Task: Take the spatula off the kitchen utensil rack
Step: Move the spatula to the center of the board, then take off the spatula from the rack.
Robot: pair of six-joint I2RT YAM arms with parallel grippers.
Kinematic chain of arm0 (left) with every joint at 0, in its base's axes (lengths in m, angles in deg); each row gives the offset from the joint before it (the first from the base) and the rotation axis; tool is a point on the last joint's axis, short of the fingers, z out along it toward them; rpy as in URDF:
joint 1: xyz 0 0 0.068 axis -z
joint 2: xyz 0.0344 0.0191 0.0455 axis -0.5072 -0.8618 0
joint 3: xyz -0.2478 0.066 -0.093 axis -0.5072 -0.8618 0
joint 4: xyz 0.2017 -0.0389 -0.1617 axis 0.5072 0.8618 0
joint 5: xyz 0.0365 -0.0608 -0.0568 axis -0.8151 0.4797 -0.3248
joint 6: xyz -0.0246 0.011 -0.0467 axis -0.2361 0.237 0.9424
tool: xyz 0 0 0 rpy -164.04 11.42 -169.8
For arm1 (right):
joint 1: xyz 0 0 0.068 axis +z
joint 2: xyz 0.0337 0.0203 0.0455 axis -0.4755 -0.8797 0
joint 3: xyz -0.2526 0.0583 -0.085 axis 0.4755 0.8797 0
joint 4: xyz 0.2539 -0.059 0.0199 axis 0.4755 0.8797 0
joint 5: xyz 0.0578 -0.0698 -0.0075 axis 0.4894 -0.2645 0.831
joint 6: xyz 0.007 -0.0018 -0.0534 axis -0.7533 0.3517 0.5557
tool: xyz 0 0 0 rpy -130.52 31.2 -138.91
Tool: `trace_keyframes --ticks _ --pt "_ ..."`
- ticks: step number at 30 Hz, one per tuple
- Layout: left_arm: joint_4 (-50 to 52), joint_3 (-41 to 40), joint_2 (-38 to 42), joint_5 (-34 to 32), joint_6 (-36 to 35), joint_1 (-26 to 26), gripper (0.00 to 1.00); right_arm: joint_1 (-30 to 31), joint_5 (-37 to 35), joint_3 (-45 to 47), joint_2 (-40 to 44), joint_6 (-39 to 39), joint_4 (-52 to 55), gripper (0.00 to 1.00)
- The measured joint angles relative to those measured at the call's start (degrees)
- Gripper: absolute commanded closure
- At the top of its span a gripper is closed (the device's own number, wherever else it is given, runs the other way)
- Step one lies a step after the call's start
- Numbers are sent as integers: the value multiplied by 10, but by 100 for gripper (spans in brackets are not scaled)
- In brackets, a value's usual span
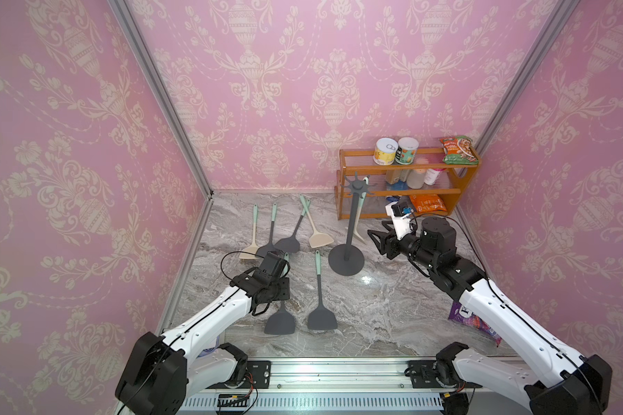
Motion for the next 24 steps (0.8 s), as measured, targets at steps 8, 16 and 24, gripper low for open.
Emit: trace_keyframes --ticks 8,16,24 --pt "-59 60 128 27 -31 62 35 -57 103 31 -50 30 -93 31" --pt "-225 121 -7 59 -129 110 33 -146 223 36 -127 -17 -250 30" --pt "-379 219 -157 77 -211 111 32 -169 314 0 -202 -80 -354 32"
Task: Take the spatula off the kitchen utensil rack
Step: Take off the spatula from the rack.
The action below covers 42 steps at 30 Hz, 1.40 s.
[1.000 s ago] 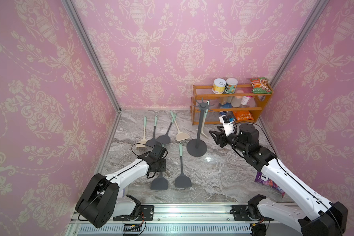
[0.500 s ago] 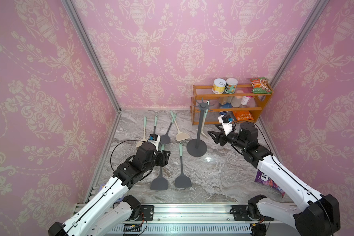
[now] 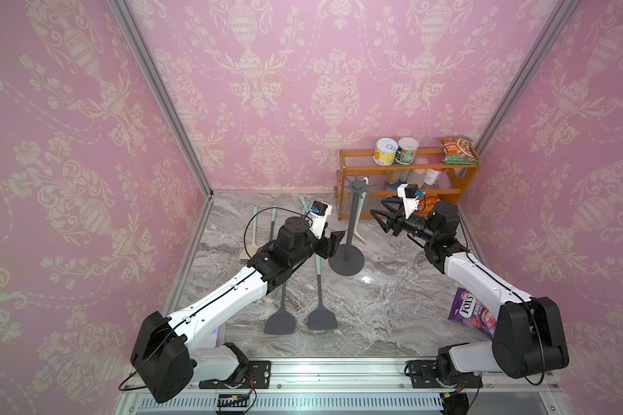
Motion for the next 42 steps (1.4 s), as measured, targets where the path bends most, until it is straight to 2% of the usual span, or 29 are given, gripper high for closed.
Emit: trace_keyframes --ticks 8,17,22,26,35,42 --pt "-86 56 -76 6 -37 0 33 -1 51 -25 -18 -37 -51 33" --pt "-161 74 -123 10 -45 0 37 -1 101 -65 -81 -100 -118 38" --pt "-178 83 -135 12 -54 0 47 -1 126 -91 -117 -132 -150 44" --pt "-183 92 -141 15 -56 0 49 -1 141 -98 -130 -149 -165 50" --pt "-184 107 -149 26 -56 0 50 -1 174 -108 -163 -239 -269 51" --pt "-182 114 -155 30 -56 0 51 0 189 -113 -173 -291 -320 67"
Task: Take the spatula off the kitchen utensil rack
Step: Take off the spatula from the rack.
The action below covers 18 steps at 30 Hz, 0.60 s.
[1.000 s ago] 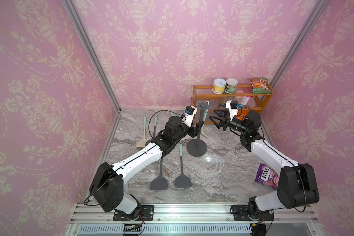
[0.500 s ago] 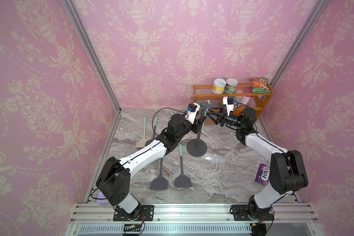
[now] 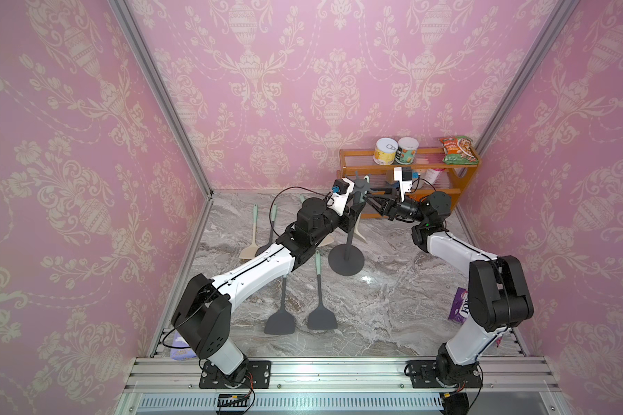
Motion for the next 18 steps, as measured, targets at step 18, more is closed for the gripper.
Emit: trace_keyframes --ticks 18 --pt "9 8 -2 3 -4 3 56 57 -84 -5 61 240 233 99"
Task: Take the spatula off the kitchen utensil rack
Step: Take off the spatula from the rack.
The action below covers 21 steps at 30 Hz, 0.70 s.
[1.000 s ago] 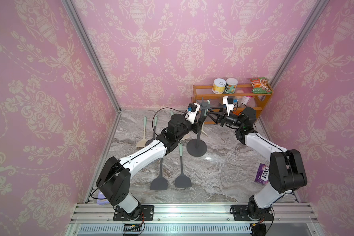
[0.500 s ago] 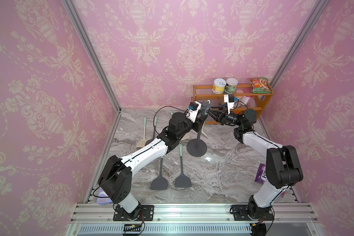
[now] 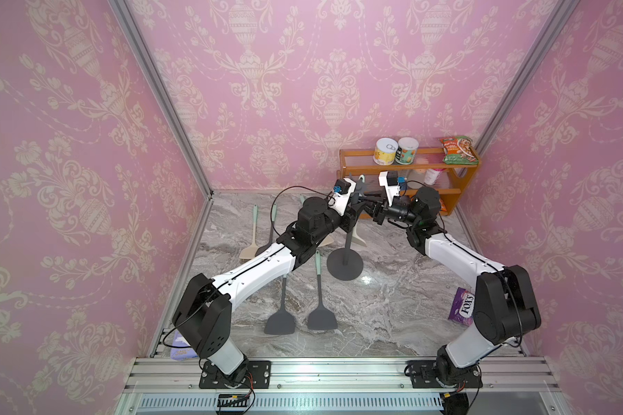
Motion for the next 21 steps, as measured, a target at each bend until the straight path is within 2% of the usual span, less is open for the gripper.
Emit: trace_keyframes --ticks 12,21 --pt "6 0 0 -7 -6 6 61 19 -131 33 87 99 127 100" --pt "6 0 0 -13 -11 8 61 24 -197 56 135 138 162 100"
